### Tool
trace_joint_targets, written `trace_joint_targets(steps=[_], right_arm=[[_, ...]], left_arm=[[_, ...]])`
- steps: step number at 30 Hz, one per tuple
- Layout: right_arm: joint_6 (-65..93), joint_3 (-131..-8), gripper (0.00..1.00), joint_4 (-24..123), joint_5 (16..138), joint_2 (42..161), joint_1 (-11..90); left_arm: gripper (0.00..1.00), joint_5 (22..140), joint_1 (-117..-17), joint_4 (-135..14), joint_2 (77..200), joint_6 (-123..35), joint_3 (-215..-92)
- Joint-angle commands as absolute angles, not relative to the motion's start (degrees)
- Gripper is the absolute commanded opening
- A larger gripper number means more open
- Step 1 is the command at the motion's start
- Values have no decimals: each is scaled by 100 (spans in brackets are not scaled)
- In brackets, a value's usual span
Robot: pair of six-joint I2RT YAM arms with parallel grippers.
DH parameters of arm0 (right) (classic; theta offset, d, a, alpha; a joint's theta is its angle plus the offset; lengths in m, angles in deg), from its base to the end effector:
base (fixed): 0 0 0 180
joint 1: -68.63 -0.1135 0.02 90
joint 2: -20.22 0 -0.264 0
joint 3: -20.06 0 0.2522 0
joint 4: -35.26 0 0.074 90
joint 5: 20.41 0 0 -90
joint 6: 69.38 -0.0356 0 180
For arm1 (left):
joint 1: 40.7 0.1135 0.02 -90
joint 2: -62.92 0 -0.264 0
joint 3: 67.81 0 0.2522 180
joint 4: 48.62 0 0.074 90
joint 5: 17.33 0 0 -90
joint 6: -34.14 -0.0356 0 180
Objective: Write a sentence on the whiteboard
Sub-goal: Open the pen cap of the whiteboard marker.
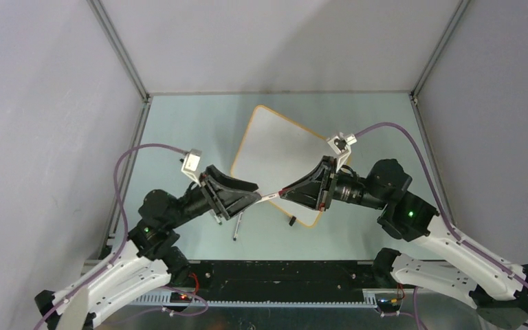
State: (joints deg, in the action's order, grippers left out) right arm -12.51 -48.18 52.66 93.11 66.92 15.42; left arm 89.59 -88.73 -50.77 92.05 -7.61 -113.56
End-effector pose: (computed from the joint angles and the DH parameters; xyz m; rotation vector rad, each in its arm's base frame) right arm 0.0964 0.1526 0.4059 -0.6573 1.5749 1.4777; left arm 0.0830 -0.1078 0.3411 0.2841 1.4952 -1.5852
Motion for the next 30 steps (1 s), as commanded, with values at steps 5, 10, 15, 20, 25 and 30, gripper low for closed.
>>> trace_joint_targets(steps=[5, 10, 15, 20, 25, 30], right_arm=[[-1166, -4784, 0, 4792, 9032, 6657, 1536], [-1254, -4784, 0, 4562, 9152, 6868, 1606], [-1362, -4784, 0, 4391, 9308, 7032, 1667], [-1447, -4784, 0, 4408, 9473, 7092, 1747], [-1473, -4784, 0, 4535, 9616, 7089, 1772], [-1493, -4779, 0, 4656, 9708, 7104, 1810]], left_arm=[[72, 10217, -8470, -4078, 9605, 502, -11315], [61, 10318, -8460, -4009, 9684, 656, -11341], [53, 10375, -8448, -4010, 9662, 736, -11355], [49, 10378, -8426, -4034, 9640, 750, -11337], [47, 10381, -8403, -3951, 9641, 798, -11301], [47, 10436, -8400, -3799, 9663, 925, -11271]])
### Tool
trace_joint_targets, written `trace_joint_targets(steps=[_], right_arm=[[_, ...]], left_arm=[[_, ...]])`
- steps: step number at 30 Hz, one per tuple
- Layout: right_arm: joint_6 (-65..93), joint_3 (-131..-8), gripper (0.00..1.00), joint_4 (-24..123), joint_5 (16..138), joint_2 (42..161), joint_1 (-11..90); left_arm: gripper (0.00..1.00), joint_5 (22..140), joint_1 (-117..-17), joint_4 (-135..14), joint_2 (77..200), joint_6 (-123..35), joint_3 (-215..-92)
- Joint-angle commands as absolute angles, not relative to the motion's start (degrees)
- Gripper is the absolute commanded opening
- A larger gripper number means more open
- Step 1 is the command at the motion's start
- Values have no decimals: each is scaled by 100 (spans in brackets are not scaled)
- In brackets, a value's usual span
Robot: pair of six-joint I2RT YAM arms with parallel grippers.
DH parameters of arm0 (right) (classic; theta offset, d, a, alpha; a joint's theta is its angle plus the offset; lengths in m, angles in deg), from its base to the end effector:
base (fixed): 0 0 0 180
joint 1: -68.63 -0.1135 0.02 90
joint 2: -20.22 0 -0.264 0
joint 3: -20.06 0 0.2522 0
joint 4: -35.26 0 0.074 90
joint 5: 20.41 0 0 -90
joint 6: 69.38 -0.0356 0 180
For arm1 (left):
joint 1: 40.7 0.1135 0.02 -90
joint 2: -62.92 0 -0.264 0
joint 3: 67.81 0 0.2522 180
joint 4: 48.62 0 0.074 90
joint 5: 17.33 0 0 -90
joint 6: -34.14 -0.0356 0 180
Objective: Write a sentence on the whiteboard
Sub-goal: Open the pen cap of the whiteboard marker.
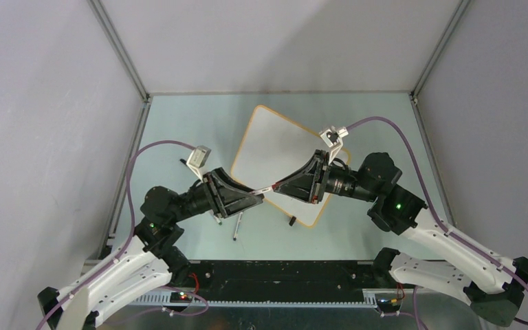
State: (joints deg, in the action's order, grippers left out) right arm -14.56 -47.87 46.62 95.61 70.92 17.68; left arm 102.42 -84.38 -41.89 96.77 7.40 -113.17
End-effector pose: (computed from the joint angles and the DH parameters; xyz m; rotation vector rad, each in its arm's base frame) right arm 0.1133 0.1645 0.4033 -0.6378 1.5593 1.5104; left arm 0.0945 -0.1147 0.3437 0.2821 1.5410 -1.8662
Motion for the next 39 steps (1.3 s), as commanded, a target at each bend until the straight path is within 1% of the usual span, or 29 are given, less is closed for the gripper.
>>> trace_joint_targets(steps=[1, 8, 10, 16, 18, 20, 22, 27, 32, 37, 39], right_arm=[[-1507, -4783, 0, 4658, 9749, 7121, 1816], [-1619, -4778, 0, 4585, 9989, 7275, 1851], [-1638, -4783, 0, 4566, 10016, 7304, 1853], [-1656, -4784, 0, 4532, 10002, 7348, 1856], [-1660, -4784, 0, 4526, 10011, 7355, 1854], [-1675, -4784, 0, 4523, 10046, 7362, 1854], [-1681, -4784, 0, 4551, 10071, 7365, 1850], [-1622, -4780, 0, 4684, 10026, 7330, 1805], [-1651, -4602, 0, 4444, 9940, 7272, 1731], [-1676, -4573, 0, 4326, 9966, 7326, 1736], [-1689, -4573, 0, 4299, 10001, 7337, 1727]], left_arm=[[47, 10442, -8397, -3750, 9670, 943, -11270], [48, 10537, -8391, -3646, 9715, 1047, -11269], [47, 10546, -8393, -3612, 9715, 1071, -11269], [36, 10562, -8390, -3571, 9720, 1097, -11269], [34, 10577, -8394, -3556, 9720, 1114, -11269], [35, 10563, -8387, -3558, 9710, 1120, -11269], [39, 10560, -8375, -3557, 9676, 1128, -11269], [41, 10535, -8329, -3534, 9633, 1180, -11257], [38, 10573, -8320, -3236, 9678, 1390, -11179], [33, 10579, -8314, -3258, 9678, 1389, -11172], [32, 10574, -8296, -3280, 9670, 1379, -11172]])
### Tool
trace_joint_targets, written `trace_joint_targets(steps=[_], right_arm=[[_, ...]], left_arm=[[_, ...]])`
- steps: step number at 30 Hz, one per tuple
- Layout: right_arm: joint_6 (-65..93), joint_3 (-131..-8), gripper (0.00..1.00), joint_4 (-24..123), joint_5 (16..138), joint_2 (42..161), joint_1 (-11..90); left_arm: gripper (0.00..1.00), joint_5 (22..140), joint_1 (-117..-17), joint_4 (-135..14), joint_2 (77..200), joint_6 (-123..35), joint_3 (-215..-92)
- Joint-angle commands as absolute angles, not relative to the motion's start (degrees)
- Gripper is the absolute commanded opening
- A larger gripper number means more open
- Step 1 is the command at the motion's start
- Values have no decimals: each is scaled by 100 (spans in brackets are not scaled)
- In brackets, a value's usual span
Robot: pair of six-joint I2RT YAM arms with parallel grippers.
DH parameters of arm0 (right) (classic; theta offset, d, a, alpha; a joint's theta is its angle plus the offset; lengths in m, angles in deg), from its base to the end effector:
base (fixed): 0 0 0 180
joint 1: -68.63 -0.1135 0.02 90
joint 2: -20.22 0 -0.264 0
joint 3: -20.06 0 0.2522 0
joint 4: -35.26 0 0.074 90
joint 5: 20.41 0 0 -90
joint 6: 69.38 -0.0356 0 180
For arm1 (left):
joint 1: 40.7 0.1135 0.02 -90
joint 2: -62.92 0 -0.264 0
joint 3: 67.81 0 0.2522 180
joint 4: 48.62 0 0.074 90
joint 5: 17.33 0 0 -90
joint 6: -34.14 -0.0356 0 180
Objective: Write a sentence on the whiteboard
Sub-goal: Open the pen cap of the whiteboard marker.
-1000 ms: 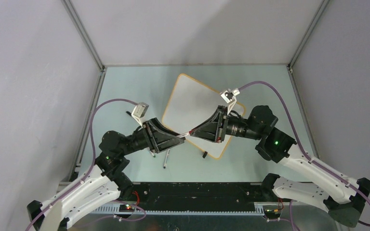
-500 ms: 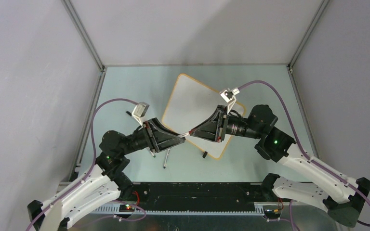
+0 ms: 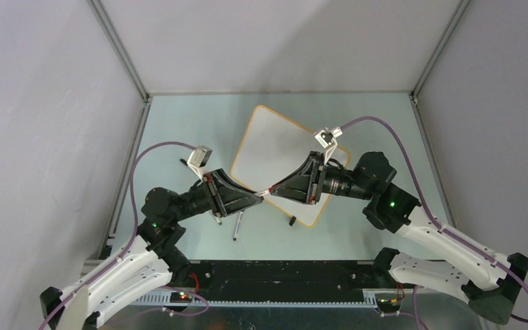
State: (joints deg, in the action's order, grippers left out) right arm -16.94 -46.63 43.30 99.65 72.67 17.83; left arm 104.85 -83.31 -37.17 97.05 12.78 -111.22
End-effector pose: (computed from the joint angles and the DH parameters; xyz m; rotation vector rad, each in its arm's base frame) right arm 0.1175 0.1723 0.3962 -0.6748 1.5683 1.5854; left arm 0.0959 -0.1140 0.3392 0.2612 1.5362 -1.9522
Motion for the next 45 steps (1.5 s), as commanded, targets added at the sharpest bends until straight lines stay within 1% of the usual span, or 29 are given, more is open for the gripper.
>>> trace_joint_targets(steps=[1, 4, 6, 8, 11, 15, 27, 29, 31, 32, 34, 39, 41, 45], right_arm=[[-1686, -4573, 0, 4305, 10009, 7342, 1719], [-1638, -4573, 0, 4364, 9960, 7325, 1672], [-1525, -4569, 0, 4450, 9788, 7285, 1569], [-1384, -4573, 0, 4518, 9556, 7259, 1472], [-1332, -4573, 0, 4523, 9551, 7269, 1436], [-1312, -4569, 0, 4515, 9531, 7289, 1417], [-1276, -4275, 0, 4189, 9366, 7282, 1221], [-1270, -4274, 0, 4198, 9363, 7278, 1206], [-1257, -4274, 0, 4217, 9354, 7286, 1185], [-1250, -4274, 0, 4225, 9347, 7291, 1175], [-1225, -4274, 0, 4250, 9319, 7295, 1167], [-1155, -4272, 0, 4475, 9081, 7117, 1223], [-1178, -4254, 0, 4659, 9071, 6944, 1430], [-1381, -3948, 0, 4726, 9544, 6426, 2149]], left_arm=[[33, 10564, -8293, -3290, 9664, 1381, -11165], [39, 10537, -8257, -3288, 9624, 1386, -11159], [39, 10477, -8253, -3263, 9585, 1430, -11136], [36, 10438, -8254, -3245, 9577, 1451, -11102], [33, 10430, -8233, -3256, 9586, 1470, -11060], [25, 10417, -8199, -3128, 9579, 1559, -10991], [24, 10373, -8148, -2995, 9608, 1621, -10935], [21, 10366, -8134, -2995, 9594, 1629, -10930], [13, 10362, -8116, -2988, 9586, 1642, -10927], [4, 10357, -8114, -2991, 9581, 1639, -10922], [0, 10341, -8102, -3001, 9563, 1641, -10907], [0, 10322, -7978, -3386, 9406, 1500, -10865], [0, 10435, -7790, -3646, 9280, 1459, -10816], [0, 10894, -7068, -3686, 9033, 1679, -10516]])
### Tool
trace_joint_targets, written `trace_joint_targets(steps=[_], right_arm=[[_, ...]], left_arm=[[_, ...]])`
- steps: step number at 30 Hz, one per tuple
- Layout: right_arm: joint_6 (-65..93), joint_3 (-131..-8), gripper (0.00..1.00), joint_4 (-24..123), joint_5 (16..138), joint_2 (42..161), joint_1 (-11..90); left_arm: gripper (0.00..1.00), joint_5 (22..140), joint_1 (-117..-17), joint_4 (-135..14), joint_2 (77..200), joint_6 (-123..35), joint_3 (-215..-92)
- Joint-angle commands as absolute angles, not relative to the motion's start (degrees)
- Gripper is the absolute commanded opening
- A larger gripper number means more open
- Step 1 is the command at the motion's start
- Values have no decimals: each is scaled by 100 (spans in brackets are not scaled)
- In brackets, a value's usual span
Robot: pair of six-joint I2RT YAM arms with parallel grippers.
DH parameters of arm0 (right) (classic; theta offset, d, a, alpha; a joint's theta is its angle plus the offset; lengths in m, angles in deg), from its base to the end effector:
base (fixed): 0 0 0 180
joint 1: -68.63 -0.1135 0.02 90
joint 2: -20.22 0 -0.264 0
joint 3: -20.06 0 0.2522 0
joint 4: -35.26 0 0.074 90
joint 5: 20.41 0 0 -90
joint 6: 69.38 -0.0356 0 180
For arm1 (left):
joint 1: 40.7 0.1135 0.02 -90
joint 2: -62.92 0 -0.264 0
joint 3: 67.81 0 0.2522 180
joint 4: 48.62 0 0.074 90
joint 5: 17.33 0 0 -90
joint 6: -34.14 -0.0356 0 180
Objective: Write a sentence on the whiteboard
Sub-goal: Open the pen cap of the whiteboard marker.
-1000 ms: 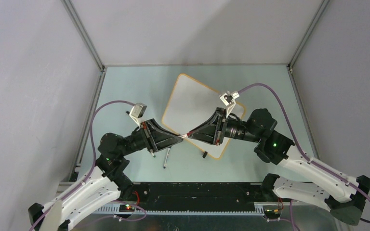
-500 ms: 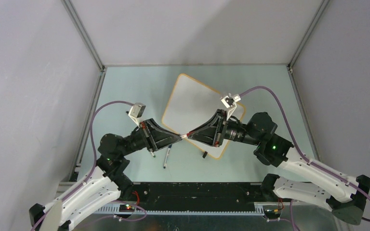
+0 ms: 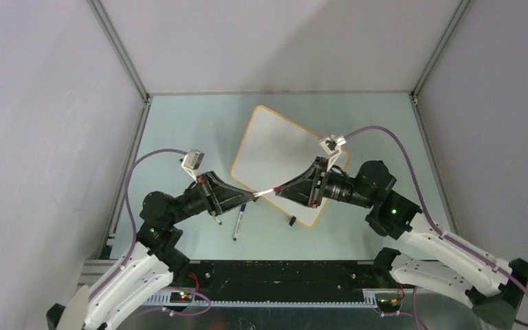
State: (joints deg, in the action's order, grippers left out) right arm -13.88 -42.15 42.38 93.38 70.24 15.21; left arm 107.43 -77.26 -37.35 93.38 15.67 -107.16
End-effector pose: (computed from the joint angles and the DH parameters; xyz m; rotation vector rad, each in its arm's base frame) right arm 0.1095 0.1716 0.3785 -0.6472 1.5686 1.5049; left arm 0.0992 -0.0988 0.3219 0.1825 1.5621 -1.9278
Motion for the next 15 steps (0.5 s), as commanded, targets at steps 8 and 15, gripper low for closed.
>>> trace_joint_targets(steps=[8, 15], right_arm=[[-1533, -3542, 0, 5286, 10182, 5850, 3400], [-1485, -3244, 0, 4880, 9725, 6388, 2733]], left_arm=[[0, 11695, -5733, -3548, 8924, 1909, -10058], [0, 11525, -5377, -5403, 8833, 407, -10759]])
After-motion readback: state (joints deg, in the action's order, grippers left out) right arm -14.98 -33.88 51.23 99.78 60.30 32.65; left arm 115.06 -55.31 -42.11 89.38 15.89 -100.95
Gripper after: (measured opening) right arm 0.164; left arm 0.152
